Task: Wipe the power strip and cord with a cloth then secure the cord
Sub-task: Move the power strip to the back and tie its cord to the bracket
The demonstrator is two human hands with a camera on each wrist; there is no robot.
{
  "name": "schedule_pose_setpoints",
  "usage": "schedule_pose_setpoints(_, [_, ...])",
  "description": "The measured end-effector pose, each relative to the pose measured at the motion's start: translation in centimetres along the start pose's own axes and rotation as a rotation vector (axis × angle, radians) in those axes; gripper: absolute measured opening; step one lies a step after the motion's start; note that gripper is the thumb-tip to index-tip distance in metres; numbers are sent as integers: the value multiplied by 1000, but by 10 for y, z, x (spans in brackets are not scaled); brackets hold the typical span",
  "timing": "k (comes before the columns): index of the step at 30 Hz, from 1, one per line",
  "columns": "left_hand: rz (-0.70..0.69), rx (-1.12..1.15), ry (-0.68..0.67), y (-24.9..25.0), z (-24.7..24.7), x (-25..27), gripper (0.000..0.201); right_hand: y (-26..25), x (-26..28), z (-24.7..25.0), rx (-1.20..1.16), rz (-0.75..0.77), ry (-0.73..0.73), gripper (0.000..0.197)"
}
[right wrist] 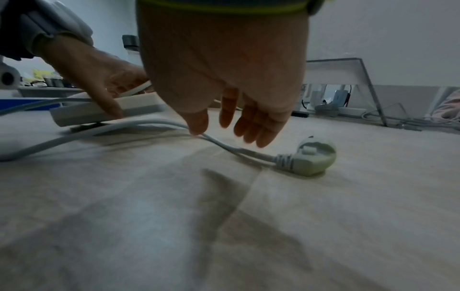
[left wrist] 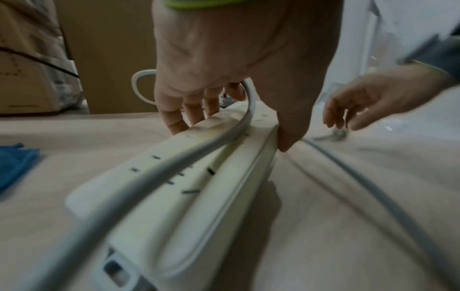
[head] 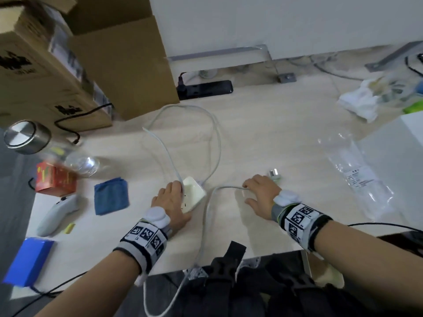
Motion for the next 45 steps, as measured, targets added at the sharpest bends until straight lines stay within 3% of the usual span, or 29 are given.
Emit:
schedule_pose_setpoints(3, [21, 111, 25, 26, 13, -16, 52, 26, -1, 27, 60, -13, 61, 45])
schedule_pose_setpoints(7, [104, 334, 24, 63, 15, -44, 61, 62, -1, 49, 223, -22, -25, 43])
schedule_pose_setpoints(10, [216, 454, 88, 95, 14, -63, 61, 83, 3, 58, 204, -43, -14, 48])
schedule_pose_setpoints(16, [260, 507, 149, 135, 18, -82, 60, 104, 9, 67, 197, -58, 0, 35])
schedule_pose_setpoints(19, [131, 392, 160, 138, 24, -84, 60, 93, 10, 80, 24, 24, 204, 47])
schedule_pose_setpoints(22, [-135, 268, 163, 143, 32, -85, 58, 64, 4, 100, 0, 206, 384, 73])
schedule_pose_setpoints(24, [-326, 165, 152, 149, 40, -88, 62, 44, -5, 107, 90, 269, 300, 94])
schedule_pose_setpoints(27, [-471, 93, 121, 152, 50, -97, 71, 32, -16, 108, 155, 230, 34, 109])
schedule_pose_setpoints(29, [-519, 74, 99, 153, 55, -105, 84, 32, -20, 108, 127, 147, -26, 106])
schedule_pose_setpoints(32, [-547, 66, 54, 145, 68, -116, 88, 25, -21, 115, -14, 9, 28, 91])
schedule_pose_setpoints(34, [-464, 56, 43, 133, 80, -124, 70, 25, -20, 124, -82, -45, 61, 81])
schedule_pose_setpoints(36, [-278, 100, 66, 105, 96, -135, 34, 31, -14, 133, -150, -52, 87, 74])
schedule_pose_setpoints(38, [-143, 32, 73, 71, 113, -149, 12, 35, -4, 144, -265, -11, 108, 71])
schedule_pose_setpoints(42, [111, -245, -114, 16, 143, -170, 5, 27, 16, 180, -540, 74, 319, 72])
schedule_pose_setpoints(45, [300, -167, 2, -17, 163, -175, 27, 20, 15, 218, -785, 67, 626, 66])
Point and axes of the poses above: each hand's wrist, its own x-axis away from the middle knuckle, its own z-axis out of the back of the hand, y = z × x, the point moved 3 cm from there along -x, towards the middle knuckle, and after that the axes turned 11 degrees about -x, right-handed, at the moved point
